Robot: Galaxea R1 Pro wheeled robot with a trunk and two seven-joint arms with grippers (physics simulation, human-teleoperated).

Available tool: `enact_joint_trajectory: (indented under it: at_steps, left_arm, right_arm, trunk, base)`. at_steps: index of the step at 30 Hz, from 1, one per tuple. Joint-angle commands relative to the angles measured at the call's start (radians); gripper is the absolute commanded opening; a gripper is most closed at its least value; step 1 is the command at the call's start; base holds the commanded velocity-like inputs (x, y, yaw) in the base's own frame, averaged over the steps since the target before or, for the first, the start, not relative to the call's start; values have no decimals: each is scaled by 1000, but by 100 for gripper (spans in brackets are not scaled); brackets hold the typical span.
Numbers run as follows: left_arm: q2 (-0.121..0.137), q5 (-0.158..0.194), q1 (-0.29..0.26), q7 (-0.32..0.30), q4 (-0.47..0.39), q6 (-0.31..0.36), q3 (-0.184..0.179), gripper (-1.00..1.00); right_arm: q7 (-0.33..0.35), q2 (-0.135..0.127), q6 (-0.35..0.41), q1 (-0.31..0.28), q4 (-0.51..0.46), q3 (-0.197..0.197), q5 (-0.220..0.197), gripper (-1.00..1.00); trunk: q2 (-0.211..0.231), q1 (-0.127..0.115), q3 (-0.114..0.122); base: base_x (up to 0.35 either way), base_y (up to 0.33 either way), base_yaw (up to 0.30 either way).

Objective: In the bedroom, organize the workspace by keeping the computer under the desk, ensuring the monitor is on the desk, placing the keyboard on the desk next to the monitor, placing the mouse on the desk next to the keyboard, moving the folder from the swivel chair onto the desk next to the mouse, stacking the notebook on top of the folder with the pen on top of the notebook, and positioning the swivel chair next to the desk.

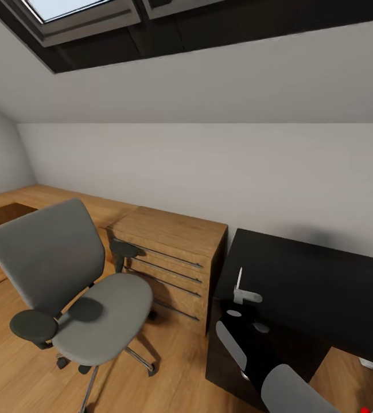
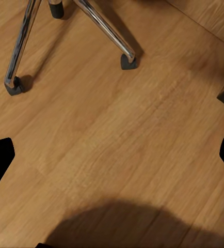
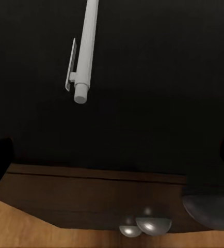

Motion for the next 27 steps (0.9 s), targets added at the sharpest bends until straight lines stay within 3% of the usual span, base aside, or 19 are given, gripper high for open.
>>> enact_joint_trajectory:
  at_steps: [1, 9, 27]
  left_arm:
    - [1, 7, -2, 5, -2, -6, -7, 100]
    - [0, 8, -2, 6, -1, -5, -7, 100]
    - [0, 9, -2, 5, 1, -3, -7, 100]
  right_arm:
    - [-7, -1, 5, -1, -1, 4, -4, 100]
    - [-7, -2, -58, -1, 0, 4, -5, 100]
    - [-7, -7, -59, -1, 0, -2, -9, 100]
  trunk:
    - [-1, 0, -1]
    - [-1, 0, -1]
    - [-1, 0, -1]
  base:
    - [14, 9, 0]
    - [185, 54, 0]
    - [23, 4, 0]
